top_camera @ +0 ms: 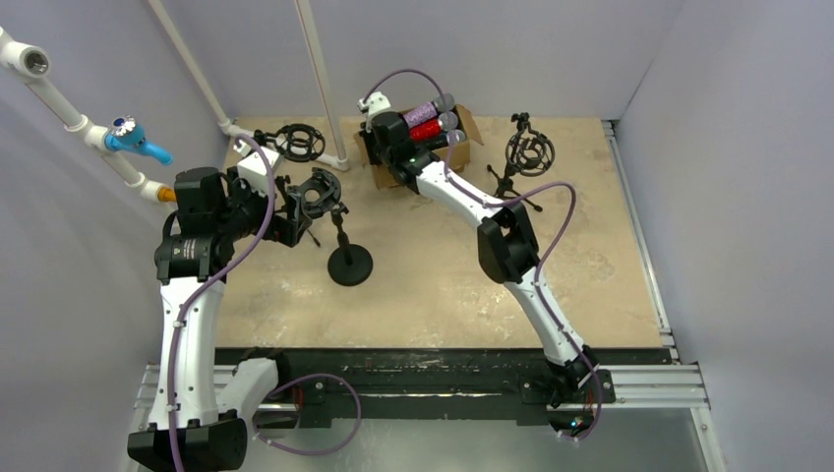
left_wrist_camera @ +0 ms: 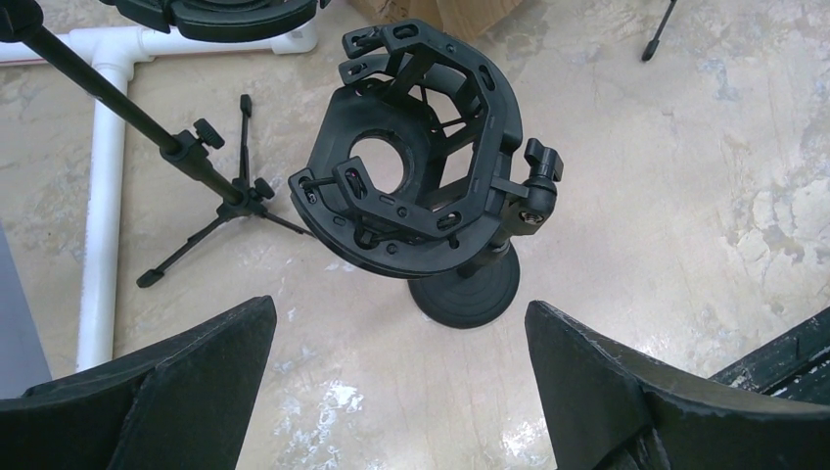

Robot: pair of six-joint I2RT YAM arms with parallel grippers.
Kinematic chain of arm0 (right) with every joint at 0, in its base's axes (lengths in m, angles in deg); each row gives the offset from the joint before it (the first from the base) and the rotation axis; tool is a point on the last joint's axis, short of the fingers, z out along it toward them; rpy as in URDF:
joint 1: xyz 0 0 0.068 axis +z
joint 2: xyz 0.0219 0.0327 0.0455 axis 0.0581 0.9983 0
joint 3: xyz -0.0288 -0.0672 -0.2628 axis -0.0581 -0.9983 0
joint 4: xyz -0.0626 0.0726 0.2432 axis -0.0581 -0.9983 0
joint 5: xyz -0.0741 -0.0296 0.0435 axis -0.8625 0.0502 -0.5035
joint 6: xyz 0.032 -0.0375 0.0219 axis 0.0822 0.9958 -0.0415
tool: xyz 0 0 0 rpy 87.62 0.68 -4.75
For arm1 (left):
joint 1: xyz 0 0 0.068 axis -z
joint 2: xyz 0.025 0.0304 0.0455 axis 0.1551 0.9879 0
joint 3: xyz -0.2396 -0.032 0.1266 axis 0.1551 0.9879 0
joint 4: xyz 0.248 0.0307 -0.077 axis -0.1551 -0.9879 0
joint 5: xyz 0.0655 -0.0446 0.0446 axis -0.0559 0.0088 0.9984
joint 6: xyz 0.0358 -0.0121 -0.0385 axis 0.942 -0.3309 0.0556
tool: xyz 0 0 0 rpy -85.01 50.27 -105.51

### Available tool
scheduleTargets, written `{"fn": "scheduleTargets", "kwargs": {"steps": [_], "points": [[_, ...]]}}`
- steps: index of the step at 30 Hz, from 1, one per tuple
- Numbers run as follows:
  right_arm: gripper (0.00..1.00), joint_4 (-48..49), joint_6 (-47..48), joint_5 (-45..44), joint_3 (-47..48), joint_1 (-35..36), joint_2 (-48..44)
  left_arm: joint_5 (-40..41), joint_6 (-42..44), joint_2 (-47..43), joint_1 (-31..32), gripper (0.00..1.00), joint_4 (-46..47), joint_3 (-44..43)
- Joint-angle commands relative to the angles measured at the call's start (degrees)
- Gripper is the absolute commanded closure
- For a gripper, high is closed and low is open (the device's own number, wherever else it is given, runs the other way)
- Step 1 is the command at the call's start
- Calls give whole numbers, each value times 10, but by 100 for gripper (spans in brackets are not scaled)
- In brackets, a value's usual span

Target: Attach the microphones to the stand

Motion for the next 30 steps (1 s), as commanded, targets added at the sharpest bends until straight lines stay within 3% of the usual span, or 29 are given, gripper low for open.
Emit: {"fn": "scheduleTargets", "kwargs": {"steps": [1,4,15,22,30], "points": [[91,-41,28,28,-99,19,-37,4,9,-4,-4,0,17,0],[100,-24,36,46,-174,20,-99,2,5,-1,-4,0,17,1],[100,-42,52,112,-434,27,-321,-48,-3,-2,-4,2,-14,-18],[100,-42,31,102,-639,88,-460,-117,24,-5,-4,6,-65,-18],[100,-72,-11,152,-744,125,-599,-201,96,-10,-2,13,-136,5]]}}
